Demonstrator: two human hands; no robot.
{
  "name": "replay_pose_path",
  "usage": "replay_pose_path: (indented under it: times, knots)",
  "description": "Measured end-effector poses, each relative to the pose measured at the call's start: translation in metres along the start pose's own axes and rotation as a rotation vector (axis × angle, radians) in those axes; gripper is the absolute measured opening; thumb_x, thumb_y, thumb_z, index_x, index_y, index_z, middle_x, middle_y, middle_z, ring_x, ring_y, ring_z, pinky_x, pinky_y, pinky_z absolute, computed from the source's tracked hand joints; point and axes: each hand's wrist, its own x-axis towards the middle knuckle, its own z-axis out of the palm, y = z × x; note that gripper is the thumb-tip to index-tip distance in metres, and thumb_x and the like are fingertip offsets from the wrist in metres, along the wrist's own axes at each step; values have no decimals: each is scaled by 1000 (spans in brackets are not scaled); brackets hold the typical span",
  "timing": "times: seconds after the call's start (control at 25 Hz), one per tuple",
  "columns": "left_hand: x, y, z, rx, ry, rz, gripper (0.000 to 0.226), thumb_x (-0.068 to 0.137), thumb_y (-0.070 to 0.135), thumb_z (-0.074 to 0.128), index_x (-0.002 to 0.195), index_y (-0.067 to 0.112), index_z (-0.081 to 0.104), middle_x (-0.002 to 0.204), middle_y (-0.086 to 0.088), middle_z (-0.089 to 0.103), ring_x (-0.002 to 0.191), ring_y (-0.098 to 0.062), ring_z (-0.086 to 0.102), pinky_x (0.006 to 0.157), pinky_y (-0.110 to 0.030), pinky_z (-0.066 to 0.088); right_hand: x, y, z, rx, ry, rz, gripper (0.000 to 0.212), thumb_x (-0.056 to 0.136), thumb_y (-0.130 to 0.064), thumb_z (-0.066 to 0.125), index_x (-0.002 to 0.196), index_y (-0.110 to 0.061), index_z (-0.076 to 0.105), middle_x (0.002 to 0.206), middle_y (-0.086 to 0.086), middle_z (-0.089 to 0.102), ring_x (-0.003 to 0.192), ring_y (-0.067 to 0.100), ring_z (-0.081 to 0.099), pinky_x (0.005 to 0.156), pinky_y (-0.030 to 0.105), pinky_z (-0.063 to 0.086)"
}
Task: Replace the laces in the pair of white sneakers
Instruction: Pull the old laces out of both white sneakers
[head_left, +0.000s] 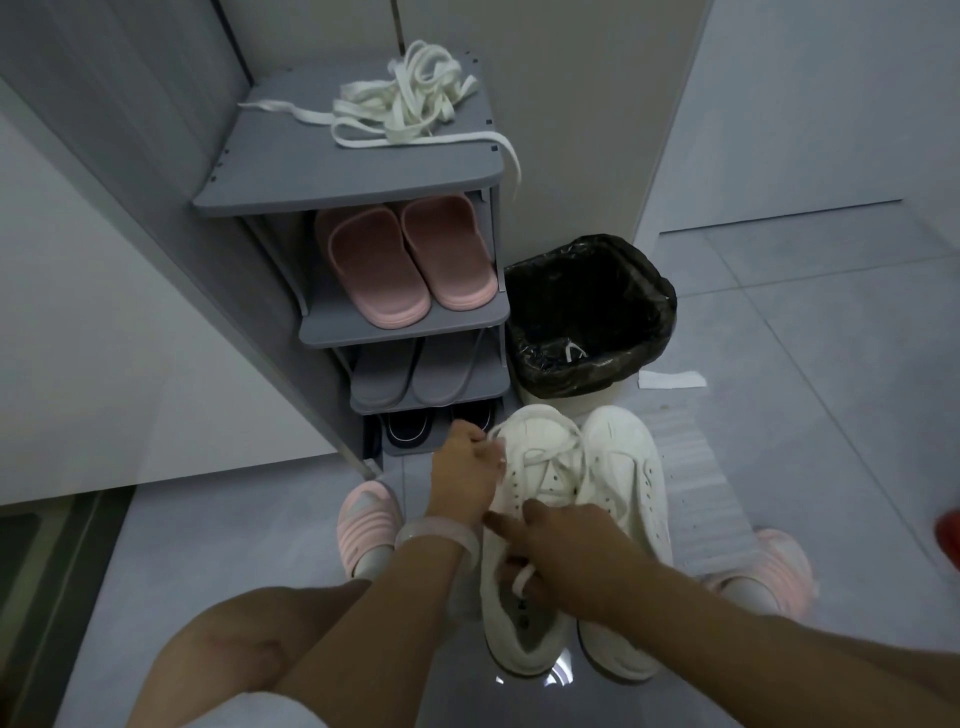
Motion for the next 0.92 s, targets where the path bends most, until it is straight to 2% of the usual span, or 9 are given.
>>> replay_pose_path:
  times: [0.08, 0.12, 0.28, 0.36, 0.48, 0.56, 0.68, 0.84, 0.92]
  knots:
    - [-1, -3, 0, 169, -43, 67, 20, 87, 14, 59, 70, 11, 51, 69, -1, 54, 65, -12, 51, 59, -12, 38, 4, 0, 8, -50, -22, 34, 59, 91, -33, 48, 144, -21, 25, 121, 12, 47, 99, 31, 56, 69, 33, 36]
    - [-1, -4, 0, 220, -44, 82, 29, 87, 14, 59, 61, 14, 46, 62, 2, 49, 58, -8, 44, 54, -11, 34, 6, 2, 9, -52, -19, 59, 56, 92, -33, 47, 142, -19, 28, 121, 12, 47, 100, 32, 56, 69, 33, 37]
    - [-5, 19, -12, 231, 163, 209, 36, 91, 16, 53, 59, 14, 37, 55, 5, 38, 56, -13, 37, 58, -24, 30, 7, 5, 10, 10, -61, 95, 52, 93, -37, 45, 141, -21, 32, 125, 12, 48, 107, 31, 55, 81, 35, 44]
    - [-8, 41, -27, 85, 340, 326, 33, 93, 16, 51, 62, 14, 38, 57, 4, 40, 55, -12, 39, 52, -21, 27, 6, 6, 11, 23, -78, 99, 51, 94, -37, 45, 141, -21, 33, 126, 11, 48, 110, 30, 54, 84, 36, 44]
    - [-16, 74, -55, -281, 481, 378, 33, 96, 18, 46, 65, 24, 37, 64, 1, 50, 57, -6, 51, 52, -13, 40, 9, 8, 15, 47, -66, 112, 47, 96, -38, 40, 140, -21, 36, 127, 12, 49, 110, 29, 54, 88, 38, 45]
    - [-26, 86, -65, -190, 539, 513, 28, 96, 17, 44, 69, 21, 41, 62, 5, 45, 54, -5, 44, 53, -12, 37, 9, 7, 15, 61, -60, 113, 46, 97, -41, 36, 138, -21, 38, 126, 12, 51, 111, 28, 54, 89, 37, 45]
    - [-33, 90, -70, 3, 559, 734, 22, 94, 14, 46, 78, 2, 53, 67, -8, 50, 62, -20, 41, 57, -17, 32, 9, 9, 16, 80, -50, 108, 46, 97, -41, 36, 137, -20, 39, 126, 11, 52, 113, 28, 53, 91, 36, 45]
    - [-44, 92, -66, 132, 555, 975, 27, 93, 14, 48, 76, -5, 58, 67, -15, 54, 62, -20, 41, 59, -23, 37, 8, 9, 18, 99, -20, 105, 47, 97, -42, 35, 140, -22, 37, 129, 10, 51, 116, 28, 52, 94, 37, 42]
    - [-48, 91, -62, 177, 482, 1025, 28, 92, 16, 49, 76, -4, 60, 66, -12, 54, 60, -18, 42, 57, -28, 38, 9, 10, 19, 114, -16, 104, 48, 97, -43, 36, 141, -24, 36, 130, 10, 51, 118, 27, 50, 96, 36, 41]
